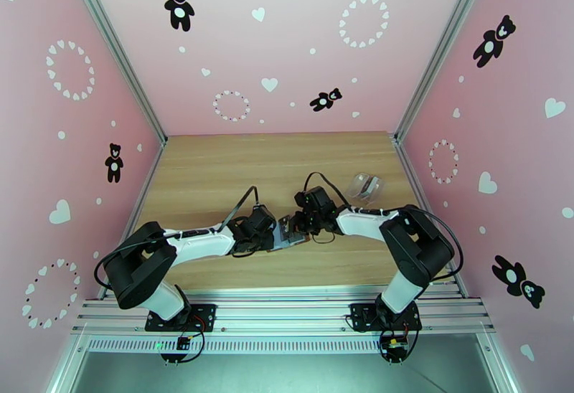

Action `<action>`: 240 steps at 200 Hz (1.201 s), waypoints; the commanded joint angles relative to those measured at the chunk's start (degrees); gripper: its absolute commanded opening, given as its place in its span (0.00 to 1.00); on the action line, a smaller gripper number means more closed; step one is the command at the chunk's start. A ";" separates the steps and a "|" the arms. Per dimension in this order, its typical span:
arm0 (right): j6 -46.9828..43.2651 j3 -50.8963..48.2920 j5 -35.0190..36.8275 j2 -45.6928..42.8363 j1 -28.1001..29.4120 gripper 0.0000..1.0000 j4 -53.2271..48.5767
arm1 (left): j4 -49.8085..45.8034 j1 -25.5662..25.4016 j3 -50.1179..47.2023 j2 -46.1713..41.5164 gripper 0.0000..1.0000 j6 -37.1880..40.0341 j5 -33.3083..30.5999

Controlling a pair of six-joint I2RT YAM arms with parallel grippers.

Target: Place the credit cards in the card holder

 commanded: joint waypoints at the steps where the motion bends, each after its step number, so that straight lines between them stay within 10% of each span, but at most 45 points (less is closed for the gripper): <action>1: -0.64 -2.96 -0.18 -0.70 0.40 0.00 -3.17 | -1.09 0.30 -1.57 0.21 0.13 -0.13 -1.08; 240: -2.81 0.10 -0.91 1.52 0.34 0.00 -7.46 | -4.05 0.29 -0.42 -0.23 0.14 0.67 -2.80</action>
